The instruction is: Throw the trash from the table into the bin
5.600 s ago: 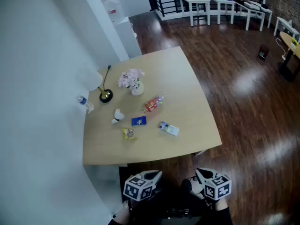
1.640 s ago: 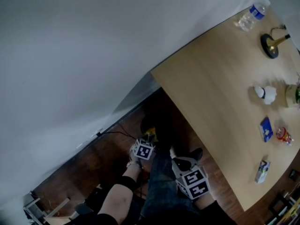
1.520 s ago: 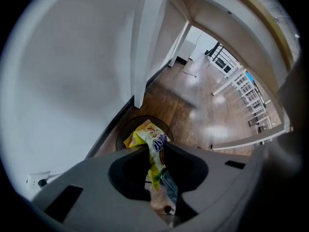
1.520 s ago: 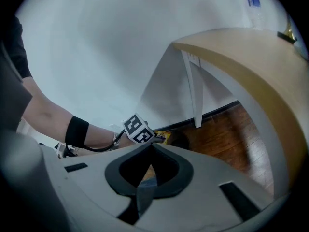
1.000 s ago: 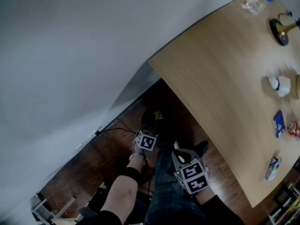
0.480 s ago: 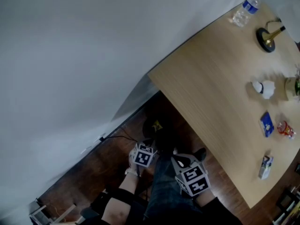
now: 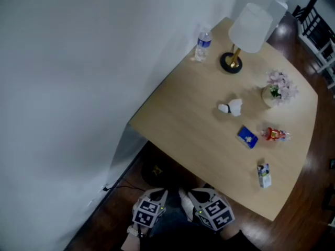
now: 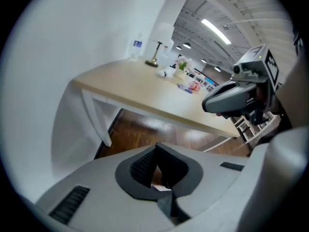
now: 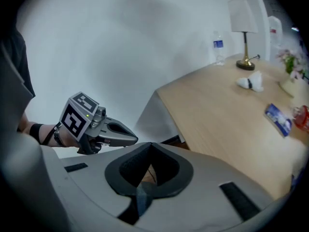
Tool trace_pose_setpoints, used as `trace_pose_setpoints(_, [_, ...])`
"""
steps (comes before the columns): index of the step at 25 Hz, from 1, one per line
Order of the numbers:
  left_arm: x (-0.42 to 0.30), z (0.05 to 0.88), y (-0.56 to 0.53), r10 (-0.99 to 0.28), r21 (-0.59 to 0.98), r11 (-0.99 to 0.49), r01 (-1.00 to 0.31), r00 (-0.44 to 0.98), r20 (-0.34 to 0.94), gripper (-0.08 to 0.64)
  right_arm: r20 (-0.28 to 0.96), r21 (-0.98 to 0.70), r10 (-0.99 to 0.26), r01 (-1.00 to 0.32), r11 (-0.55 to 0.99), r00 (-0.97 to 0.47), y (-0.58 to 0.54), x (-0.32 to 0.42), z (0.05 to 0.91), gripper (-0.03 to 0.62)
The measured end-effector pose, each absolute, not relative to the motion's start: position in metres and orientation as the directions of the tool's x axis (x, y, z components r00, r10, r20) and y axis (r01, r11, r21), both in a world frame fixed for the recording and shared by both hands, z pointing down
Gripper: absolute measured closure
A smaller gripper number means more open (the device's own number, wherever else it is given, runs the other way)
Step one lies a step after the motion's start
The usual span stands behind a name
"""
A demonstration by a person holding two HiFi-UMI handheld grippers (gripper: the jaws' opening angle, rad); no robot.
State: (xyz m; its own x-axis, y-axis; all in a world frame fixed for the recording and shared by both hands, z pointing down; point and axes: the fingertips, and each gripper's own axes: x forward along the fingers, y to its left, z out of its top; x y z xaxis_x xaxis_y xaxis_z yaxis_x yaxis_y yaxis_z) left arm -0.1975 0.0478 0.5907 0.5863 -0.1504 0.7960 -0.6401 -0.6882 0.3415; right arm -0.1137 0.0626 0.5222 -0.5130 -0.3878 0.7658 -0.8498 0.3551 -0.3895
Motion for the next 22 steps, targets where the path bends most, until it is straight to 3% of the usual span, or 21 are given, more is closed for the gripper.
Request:
trace_pose_setpoints(11, [-0.026, 0.511, 0.095, 0.006, 0.26, -0.92, -0.292, 0.654, 0.757, 0.558, 0.718, -0.365, -0.638, -0.931, -0.004, -0.278, 0.151, 0.033, 0.481, 0.588])
trace_pose_setpoints(20, [0.083, 0.519, 0.137, 0.127, 0.108, -0.992, 0.068, 0.581, 0.804, 0.557, 0.662, -0.38, -0.747, -0.888, -0.26, -0.065, 0.213, 0.123, 0.478, 0.588])
trace_pose_setpoints(21, [0.096, 0.522, 0.144, 0.146, 0.09, -0.988, 0.126, 0.561, 0.815, 0.542, 0.66, -0.384, -0.749, -0.879, -0.282, -0.047, 0.222, 0.131, 0.479, 0.588])
trace_pose_setpoints(22, [0.111, 0.526, 0.152, 0.165, 0.074, -0.98, 0.187, 0.541, 0.825, 0.471, 0.66, -0.387, -0.751, -0.871, -0.304, -0.032, 0.23, 0.138, 0.481, 0.588])
